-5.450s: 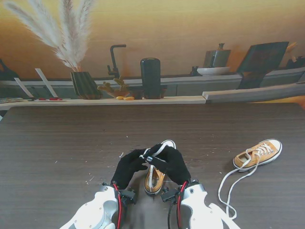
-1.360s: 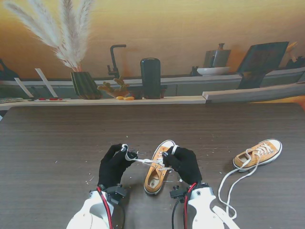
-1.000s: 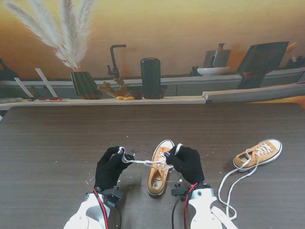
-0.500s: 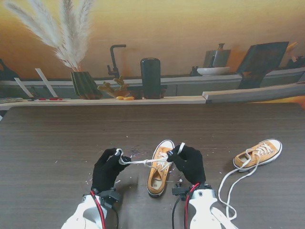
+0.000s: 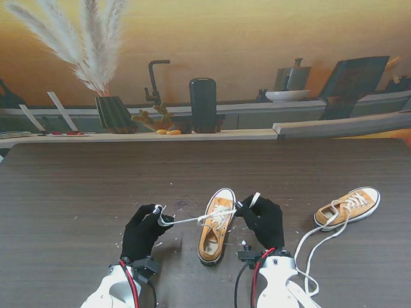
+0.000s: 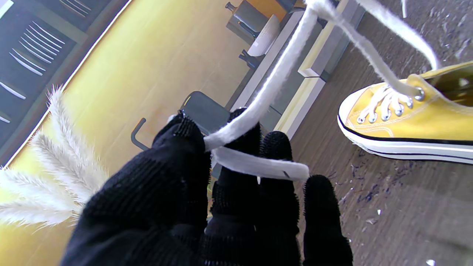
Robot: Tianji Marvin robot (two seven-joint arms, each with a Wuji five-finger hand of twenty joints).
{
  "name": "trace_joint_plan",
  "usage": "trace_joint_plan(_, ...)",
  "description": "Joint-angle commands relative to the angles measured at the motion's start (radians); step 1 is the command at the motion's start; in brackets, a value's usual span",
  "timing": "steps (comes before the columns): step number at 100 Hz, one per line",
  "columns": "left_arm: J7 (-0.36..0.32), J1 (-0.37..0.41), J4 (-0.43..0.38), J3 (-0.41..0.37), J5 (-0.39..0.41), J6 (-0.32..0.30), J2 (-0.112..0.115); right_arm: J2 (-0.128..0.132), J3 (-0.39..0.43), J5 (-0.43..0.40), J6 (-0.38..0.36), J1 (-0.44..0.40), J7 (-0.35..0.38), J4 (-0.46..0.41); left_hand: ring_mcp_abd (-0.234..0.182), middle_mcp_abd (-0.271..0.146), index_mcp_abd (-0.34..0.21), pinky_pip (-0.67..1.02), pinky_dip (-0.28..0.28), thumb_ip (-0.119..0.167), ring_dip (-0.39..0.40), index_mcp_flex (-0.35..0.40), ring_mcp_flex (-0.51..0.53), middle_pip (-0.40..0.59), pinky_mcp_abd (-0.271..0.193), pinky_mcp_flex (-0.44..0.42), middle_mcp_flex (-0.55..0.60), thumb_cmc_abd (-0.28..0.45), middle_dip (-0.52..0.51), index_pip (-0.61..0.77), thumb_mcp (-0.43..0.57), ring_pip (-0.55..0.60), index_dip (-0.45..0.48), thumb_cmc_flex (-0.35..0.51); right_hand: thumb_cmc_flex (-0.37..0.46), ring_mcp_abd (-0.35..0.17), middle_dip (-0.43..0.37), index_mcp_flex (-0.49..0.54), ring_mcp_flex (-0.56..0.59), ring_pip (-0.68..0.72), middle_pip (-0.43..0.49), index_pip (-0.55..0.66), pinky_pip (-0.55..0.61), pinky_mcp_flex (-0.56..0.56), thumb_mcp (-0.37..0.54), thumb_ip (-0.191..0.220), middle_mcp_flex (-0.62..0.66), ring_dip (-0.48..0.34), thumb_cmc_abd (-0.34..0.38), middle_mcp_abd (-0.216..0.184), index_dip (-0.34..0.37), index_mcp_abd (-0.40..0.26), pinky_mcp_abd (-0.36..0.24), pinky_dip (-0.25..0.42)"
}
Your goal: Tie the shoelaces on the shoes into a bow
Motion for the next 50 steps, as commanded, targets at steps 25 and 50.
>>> trace_joint_plan(25,-0.008,0.023,0.007,-0.025,0.014,0.012,0.001,-0.005,0.041,0.002,0.016,-0.029,-0.022,0.017,-0.012,0.004,-0.012,0.006,-0.009,-0.003,0.0,0.017,0.017,0.031,-0.025,-0.01,0.036,-0.011,-0.002,-0.006,-0.025,0.019,-0.022,0.01,0.031,0.009,-0.027,-0.017,0.027,-0.002,0.005,0.033,0.024,0.001,0.061,-0.043,0.06,-0.05,-0.039,-0.016,-0.037,-0.002,-0.03,-0.018)
trace_joint_plan(50,0.008,0.047,0.014,-0.06,0.045,0.025,0.0,0.003,0.079,-0.013,0.041,-0.054,-0.015,0.027,-0.004,0.013,-0.003,0.029,-0.001,-0.001,0.004,0.022,0.03,0.034,-0.013,0.02,0.042,-0.019,-0.002,-0.006,-0.017,0.03,-0.023,0.016,0.036,0.0,-0.026,-0.011,0.048,0.036,0.026,0.033,0.053,0.023,0.061,-0.043,0.058,-0.058,-0.042,-0.009,-0.034,0.008,-0.044,-0.013)
